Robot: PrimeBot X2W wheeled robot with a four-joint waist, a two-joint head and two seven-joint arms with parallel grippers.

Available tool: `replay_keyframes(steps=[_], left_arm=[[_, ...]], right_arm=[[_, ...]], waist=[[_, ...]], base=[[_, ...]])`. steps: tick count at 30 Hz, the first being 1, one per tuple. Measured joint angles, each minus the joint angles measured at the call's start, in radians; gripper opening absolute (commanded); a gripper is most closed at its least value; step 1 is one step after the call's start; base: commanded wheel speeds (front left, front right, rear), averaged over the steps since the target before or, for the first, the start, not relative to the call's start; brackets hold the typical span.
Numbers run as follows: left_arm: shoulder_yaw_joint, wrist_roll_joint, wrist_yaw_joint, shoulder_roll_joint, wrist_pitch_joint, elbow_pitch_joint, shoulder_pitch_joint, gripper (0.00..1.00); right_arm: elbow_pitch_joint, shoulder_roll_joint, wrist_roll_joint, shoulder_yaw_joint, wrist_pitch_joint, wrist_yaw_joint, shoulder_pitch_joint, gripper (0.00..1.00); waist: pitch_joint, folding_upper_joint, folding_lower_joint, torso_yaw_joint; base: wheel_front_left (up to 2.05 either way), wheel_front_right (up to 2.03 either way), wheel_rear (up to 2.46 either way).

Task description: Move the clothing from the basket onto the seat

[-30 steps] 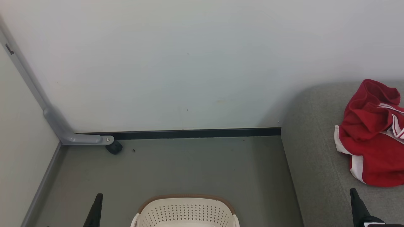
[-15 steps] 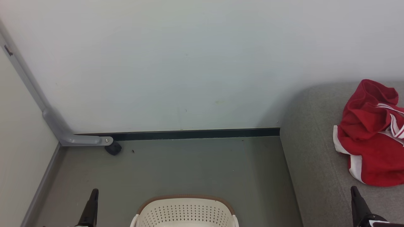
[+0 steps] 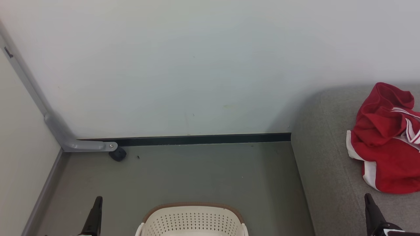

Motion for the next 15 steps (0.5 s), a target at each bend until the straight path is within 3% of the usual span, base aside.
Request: replay_keyframes(steps=[15], left_arm=[[0.000, 0.000, 0.000, 0.000, 0.000, 0.000, 0.000, 0.00]], right_arm=[[0.000, 0.000, 0.000, 0.000, 0.000, 0.000, 0.000, 0.00]], waist=[[0.000, 0.0000, 0.0000, 0.000]], base=[[0.00, 0.00, 0.00]])
